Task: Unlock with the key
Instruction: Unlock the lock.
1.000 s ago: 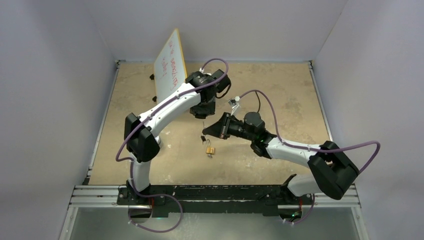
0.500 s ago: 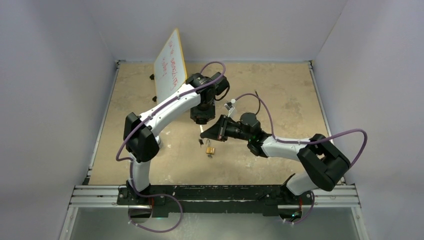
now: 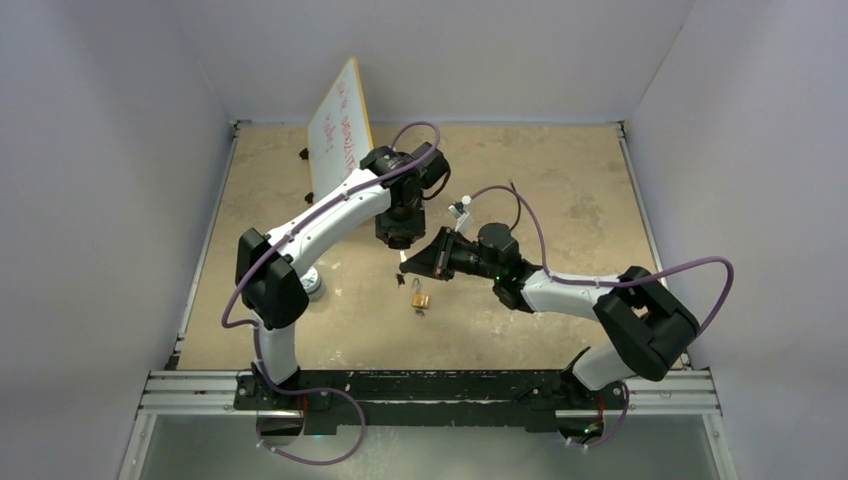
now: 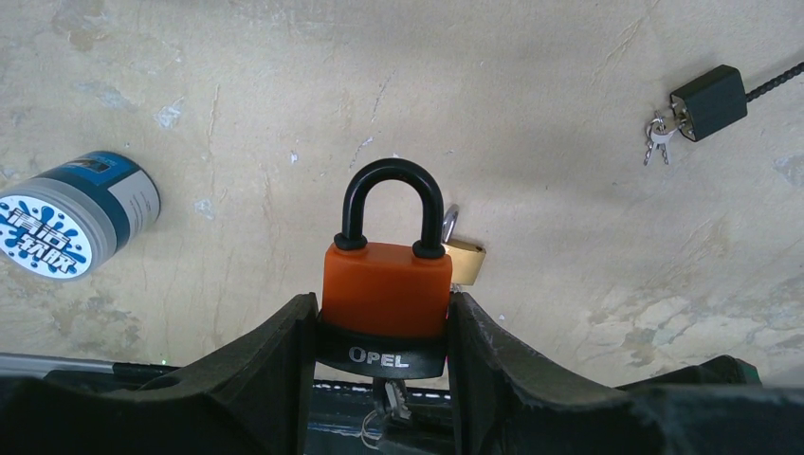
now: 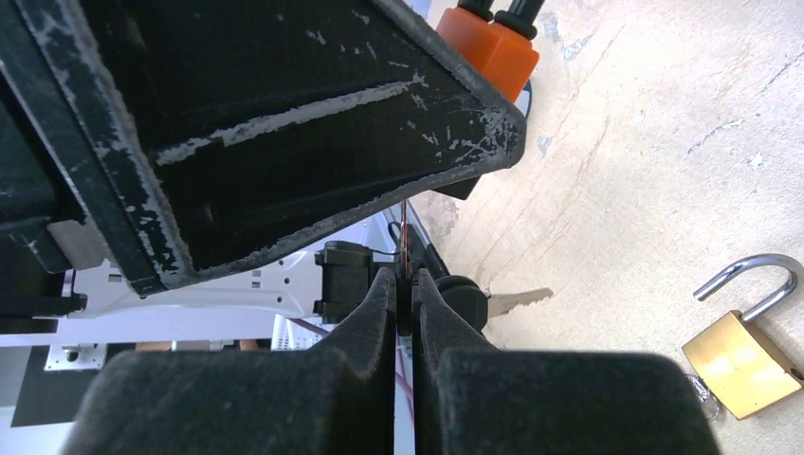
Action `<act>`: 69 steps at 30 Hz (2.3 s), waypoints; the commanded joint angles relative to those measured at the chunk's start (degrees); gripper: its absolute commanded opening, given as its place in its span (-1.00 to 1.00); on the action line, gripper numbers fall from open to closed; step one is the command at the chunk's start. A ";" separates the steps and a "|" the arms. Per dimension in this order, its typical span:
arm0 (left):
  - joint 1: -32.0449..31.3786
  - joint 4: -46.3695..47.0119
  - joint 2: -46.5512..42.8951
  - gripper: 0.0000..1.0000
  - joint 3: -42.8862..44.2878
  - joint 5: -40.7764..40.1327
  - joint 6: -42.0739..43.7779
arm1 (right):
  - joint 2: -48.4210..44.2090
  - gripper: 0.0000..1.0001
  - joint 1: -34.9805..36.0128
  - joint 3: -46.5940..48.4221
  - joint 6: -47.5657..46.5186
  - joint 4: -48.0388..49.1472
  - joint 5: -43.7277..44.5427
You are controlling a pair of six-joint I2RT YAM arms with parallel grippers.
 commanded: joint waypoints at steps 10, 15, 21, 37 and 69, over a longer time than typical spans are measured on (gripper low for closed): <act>0.62 2.26 -4.23 -1.00 -0.49 0.91 -0.51 | 2.48 -1.00 -0.04 4.62 0.66 -0.79 1.29; 0.72 2.56 -4.70 -1.00 -1.22 0.91 -0.43 | 1.34 -1.00 -0.36 3.60 1.46 0.60 2.73; 0.67 3.00 -4.95 -1.00 -1.75 1.17 -0.55 | 1.40 -1.00 -0.65 3.22 2.69 1.02 2.86; 0.75 5.03 -8.06 -1.00 -5.09 2.63 -2.16 | 4.68 -1.00 -2.66 3.58 14.67 7.33 2.46; 1.47 15.39 -17.88 -1.00 -19.39 12.37 -7.35 | 4.94 -1.00 -6.87 14.81 7.77 -3.31 16.53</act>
